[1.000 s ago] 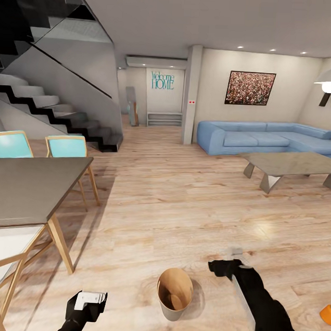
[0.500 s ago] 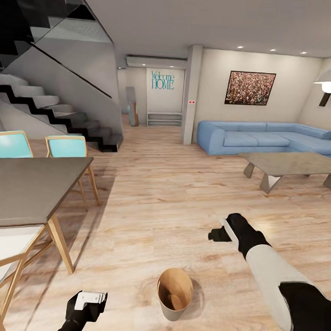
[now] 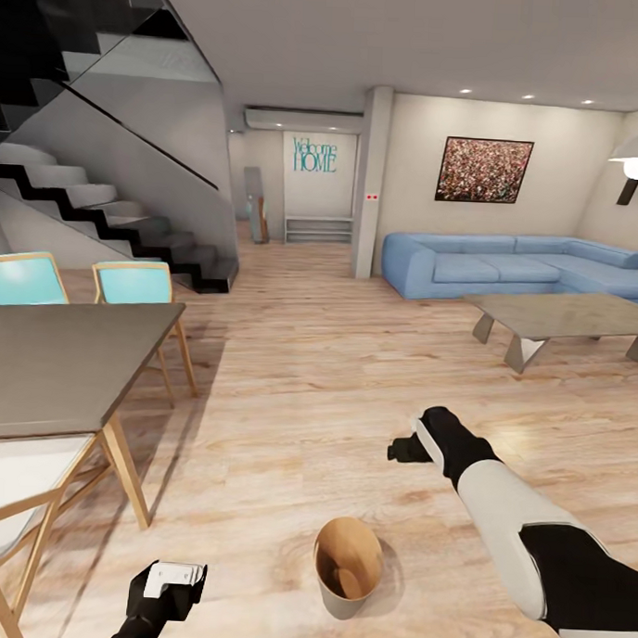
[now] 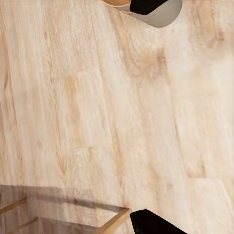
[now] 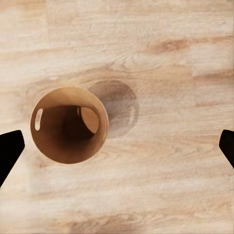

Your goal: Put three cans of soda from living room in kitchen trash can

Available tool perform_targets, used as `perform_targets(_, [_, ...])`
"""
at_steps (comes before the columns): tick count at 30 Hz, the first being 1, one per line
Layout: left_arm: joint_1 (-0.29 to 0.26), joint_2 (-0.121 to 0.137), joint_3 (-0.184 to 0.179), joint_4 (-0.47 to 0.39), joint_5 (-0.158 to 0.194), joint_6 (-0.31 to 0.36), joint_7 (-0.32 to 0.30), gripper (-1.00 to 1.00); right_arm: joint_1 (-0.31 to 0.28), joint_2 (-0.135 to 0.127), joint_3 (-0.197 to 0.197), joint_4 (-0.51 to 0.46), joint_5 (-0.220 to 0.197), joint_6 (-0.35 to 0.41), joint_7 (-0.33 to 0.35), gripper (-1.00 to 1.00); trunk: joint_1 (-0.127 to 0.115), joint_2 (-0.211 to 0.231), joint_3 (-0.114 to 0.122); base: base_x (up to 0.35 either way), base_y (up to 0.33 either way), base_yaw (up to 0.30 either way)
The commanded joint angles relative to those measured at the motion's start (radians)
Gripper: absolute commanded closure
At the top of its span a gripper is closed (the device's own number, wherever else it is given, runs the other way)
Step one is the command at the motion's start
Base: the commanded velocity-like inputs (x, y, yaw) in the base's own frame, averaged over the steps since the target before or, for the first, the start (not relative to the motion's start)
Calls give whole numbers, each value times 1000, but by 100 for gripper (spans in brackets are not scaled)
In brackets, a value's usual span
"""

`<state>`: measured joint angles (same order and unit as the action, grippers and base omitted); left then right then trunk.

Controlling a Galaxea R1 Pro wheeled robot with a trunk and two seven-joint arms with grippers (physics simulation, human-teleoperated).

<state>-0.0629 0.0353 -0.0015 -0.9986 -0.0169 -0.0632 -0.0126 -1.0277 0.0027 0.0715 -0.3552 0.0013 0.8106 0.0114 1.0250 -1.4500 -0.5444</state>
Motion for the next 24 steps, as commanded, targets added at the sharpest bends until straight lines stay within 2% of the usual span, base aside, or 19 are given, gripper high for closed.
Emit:
perform_targets(1, [0,0,0,0,0,0,0,-100,0,0,0,0,0,-4,0,-100,0,0,0,0,67,0])
perform_targets(9, [0,0,0,0,0,-1,1,-100,16,-1,0,-2,1,-35,-2,-100,0,0,0,0,22,12])
perform_targets(14, [0,0,0,0,0,-1,1,-100,48,-5,-1,-2,2,-99,1,-100,0,0,0,0,3,159])
perform_targets(24, [0,0,0,0,1,-1,1,-100,74,-6,-1,-2,3,-141,3,-100,0,0,-1,0,0,76])
